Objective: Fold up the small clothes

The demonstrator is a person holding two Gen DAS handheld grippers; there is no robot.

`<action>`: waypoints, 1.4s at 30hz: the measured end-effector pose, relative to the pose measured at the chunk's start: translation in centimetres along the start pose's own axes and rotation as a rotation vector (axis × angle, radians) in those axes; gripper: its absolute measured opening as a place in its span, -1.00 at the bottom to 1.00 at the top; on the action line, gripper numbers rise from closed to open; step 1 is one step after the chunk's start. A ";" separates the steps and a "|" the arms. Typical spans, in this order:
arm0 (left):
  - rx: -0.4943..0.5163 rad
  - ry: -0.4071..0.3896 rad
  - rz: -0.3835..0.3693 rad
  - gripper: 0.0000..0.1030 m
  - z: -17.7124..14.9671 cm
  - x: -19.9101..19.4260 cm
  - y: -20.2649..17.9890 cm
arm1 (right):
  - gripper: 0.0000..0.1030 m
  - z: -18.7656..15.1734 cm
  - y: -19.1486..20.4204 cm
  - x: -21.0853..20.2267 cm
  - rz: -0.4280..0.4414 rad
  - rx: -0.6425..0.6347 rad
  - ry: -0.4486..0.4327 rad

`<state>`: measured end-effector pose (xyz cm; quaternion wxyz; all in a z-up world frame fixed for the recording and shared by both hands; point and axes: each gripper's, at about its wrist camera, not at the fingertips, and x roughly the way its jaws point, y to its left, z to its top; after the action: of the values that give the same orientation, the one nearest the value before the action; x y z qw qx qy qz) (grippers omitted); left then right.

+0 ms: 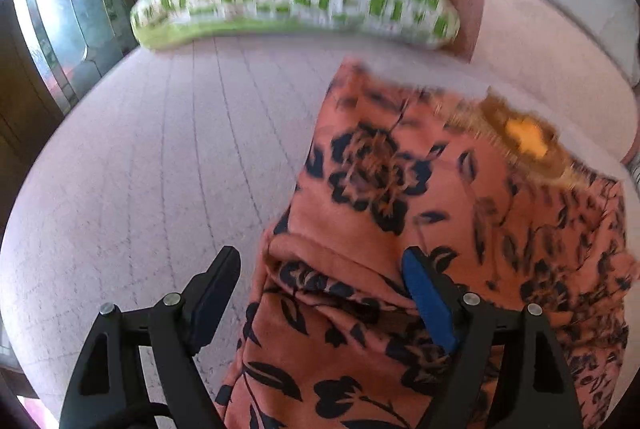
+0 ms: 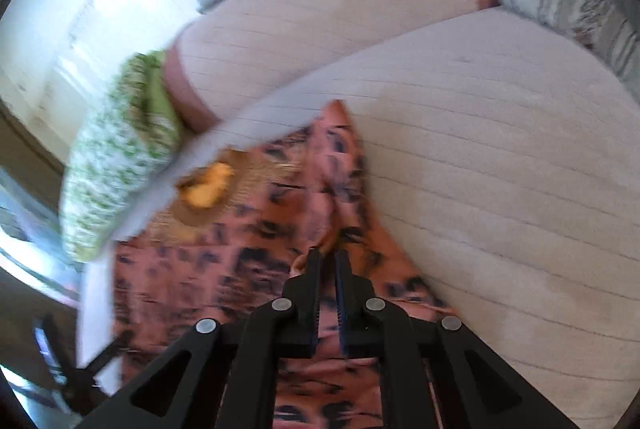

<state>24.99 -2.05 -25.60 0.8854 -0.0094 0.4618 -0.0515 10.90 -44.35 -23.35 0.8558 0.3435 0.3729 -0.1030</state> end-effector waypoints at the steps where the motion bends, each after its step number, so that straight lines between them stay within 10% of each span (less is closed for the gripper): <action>1: -0.002 -0.035 -0.008 0.62 0.1 -0.7 -0.1 | -0.85 0.1 0.1 0.3 -0.009 0.006 0.015; 6: 0.020 -0.155 -0.064 0.62 1.0 -2.7 -0.4 | -0.85 1.2 -1.5 1.5 0.038 0.080 0.037; 16: 0.154 0.010 -0.015 0.64 0.6 1.9 -2.9 | -0.85 1.5 -1.3 2.6 0.067 0.072 0.111; 20: 0.201 0.020 0.020 0.76 0.3 2.4 -3.7 | -0.84 1.3 -1.4 -2.3 0.218 0.075 -0.143; 22: 0.194 0.020 0.019 0.77 0.2 2.4 -3.6 | -0.47 0.6 -1.3 -4.4 0.275 0.041 -0.276; 23: 0.189 0.021 0.017 0.78 0.2 2.4 -3.5 | 0.48 0.3 -1.2 -4.5 0.278 0.034 -0.299; 24: 0.187 0.021 0.016 0.79 0.2 2.3 -3.4 | 0.98 0.1 -1.7 -4.4 0.262 0.046 -0.299; 25: 0.187 0.021 0.016 0.80 0.2 2.3 -3.3 | 1.00 0.0 -2.1 -4.4 0.259 0.066 -0.311; 28: 0.186 0.027 0.034 0.88 0.1 2.7 -3.2 | 0.95 0.3 -3.2 -3.4 0.185 0.107 -0.254; 35: 0.119 0.017 0.020 0.89 0.6 2.3 -2.3 | -0.01 -0.6 -3.7 1.8 0.178 0.143 0.063; 40: 0.100 -0.012 0.006 0.89 0.8 1.7 -1.9 | -0.06 -1.0 -4.2 3.6 0.190 0.200 0.114; 42: 0.129 0.018 0.025 0.79 0.6 2.5 -2.2 | -0.51 -1.1 -4.1 4.1 0.169 0.203 0.114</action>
<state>26.67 -4.54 -27.14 0.8806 0.0540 0.4655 -0.0702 11.36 -46.29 -28.84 0.7998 0.4635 0.3783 -0.0482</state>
